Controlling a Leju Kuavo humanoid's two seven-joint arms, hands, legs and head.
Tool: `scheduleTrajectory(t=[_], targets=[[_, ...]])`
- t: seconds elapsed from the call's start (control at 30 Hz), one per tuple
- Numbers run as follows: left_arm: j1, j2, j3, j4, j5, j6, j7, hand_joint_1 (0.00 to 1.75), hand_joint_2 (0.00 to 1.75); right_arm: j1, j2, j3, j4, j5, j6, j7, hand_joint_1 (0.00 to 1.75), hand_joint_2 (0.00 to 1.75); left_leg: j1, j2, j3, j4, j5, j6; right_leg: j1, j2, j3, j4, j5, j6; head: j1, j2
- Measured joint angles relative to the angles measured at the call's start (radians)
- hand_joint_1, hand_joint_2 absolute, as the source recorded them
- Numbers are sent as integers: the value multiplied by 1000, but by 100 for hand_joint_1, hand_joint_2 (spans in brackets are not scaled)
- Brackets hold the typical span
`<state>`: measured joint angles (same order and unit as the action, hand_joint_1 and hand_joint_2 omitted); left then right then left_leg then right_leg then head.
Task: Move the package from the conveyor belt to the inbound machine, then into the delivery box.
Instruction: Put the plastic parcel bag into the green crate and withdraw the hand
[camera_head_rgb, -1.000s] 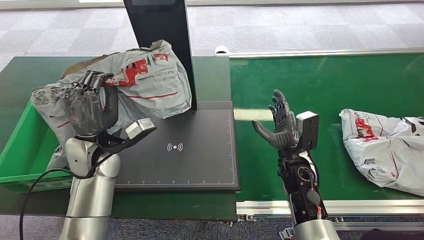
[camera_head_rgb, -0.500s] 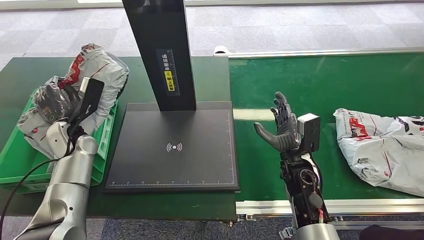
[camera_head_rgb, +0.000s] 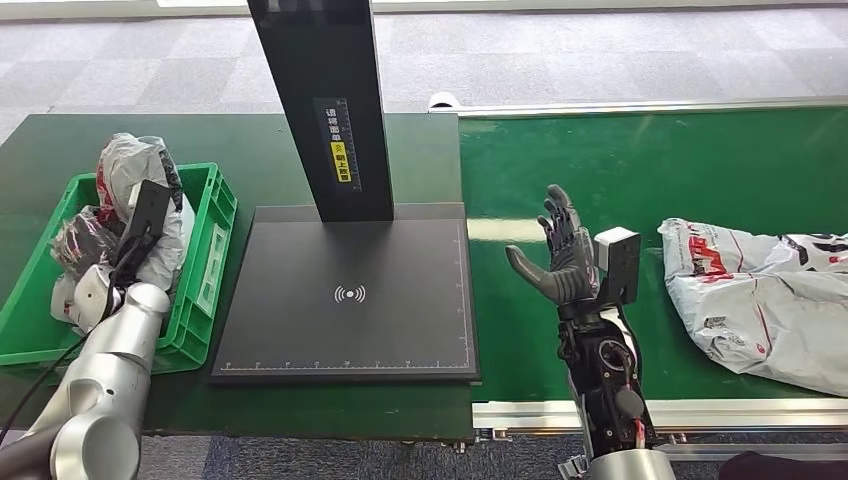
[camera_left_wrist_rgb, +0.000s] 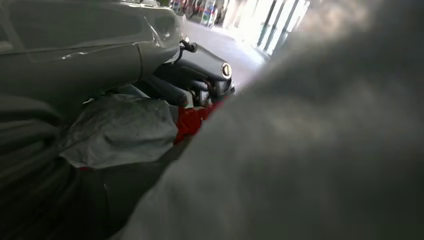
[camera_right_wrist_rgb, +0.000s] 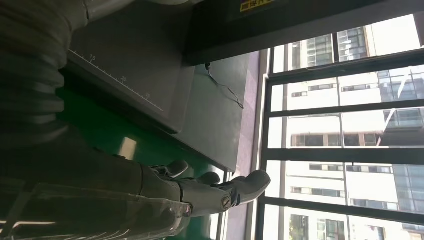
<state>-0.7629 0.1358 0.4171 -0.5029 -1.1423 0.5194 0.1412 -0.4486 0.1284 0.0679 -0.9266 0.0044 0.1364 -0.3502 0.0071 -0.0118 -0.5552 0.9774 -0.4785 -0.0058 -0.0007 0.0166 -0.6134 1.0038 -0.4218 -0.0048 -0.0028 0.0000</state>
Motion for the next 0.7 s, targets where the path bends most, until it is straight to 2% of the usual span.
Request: scheduleTrajectory(t=[0.1, 0.17, 0.37, 0.5, 0.57, 0.7], targets=[[-10, 1, 4, 21, 20, -16, -17, 0, 175, -3, 6, 1, 0, 1, 1, 2, 0, 175, 0, -1, 1, 0, 0, 0, 0, -1, 1, 0, 0, 0, 0, 0], [-12, -3, 18, 26, 82, -18, -92, 0, 175, -5, 8, 1, 0, 1, 1, 2, 0, 175, 0, -1, 1, 0, 0, 0, 0, -1, 1, 0, 0, 0, 0, 0], [-17, -49, 122, 6, 439, 70, -558, 0, 175, -6, 10, 1, 0, 1, -5, 3, 0, 175, 0, -4, 1, 0, 1, 0, 0, -4, 2, 0, 0, 0, 0, 0], [-4, -88, 180, -61, 611, 148, -776, 0, 175, -5, 11, 1, 0, -1, -13, -3, 0, 175, 0, -2, 1, 0, 1, 0, 0, -3, 2, 0, 0, 0, 0, 0], [15, -114, 202, -137, 646, 161, -827, 0, 175, -6, 12, 1, 0, -4, -18, -9, 0, 175, 0, -2, 1, 0, 1, 0, 0, -3, 1, 0, 0, 0, 0, 0], [43, -148, 217, -244, 664, 161, -839, 0, 175, -6, 14, 1, 0, -6, -23, -14, 0, 175, 0, -2, 0, 0, 1, 0, 0, -3, 1, 0, 0, 0, 0, 0]])
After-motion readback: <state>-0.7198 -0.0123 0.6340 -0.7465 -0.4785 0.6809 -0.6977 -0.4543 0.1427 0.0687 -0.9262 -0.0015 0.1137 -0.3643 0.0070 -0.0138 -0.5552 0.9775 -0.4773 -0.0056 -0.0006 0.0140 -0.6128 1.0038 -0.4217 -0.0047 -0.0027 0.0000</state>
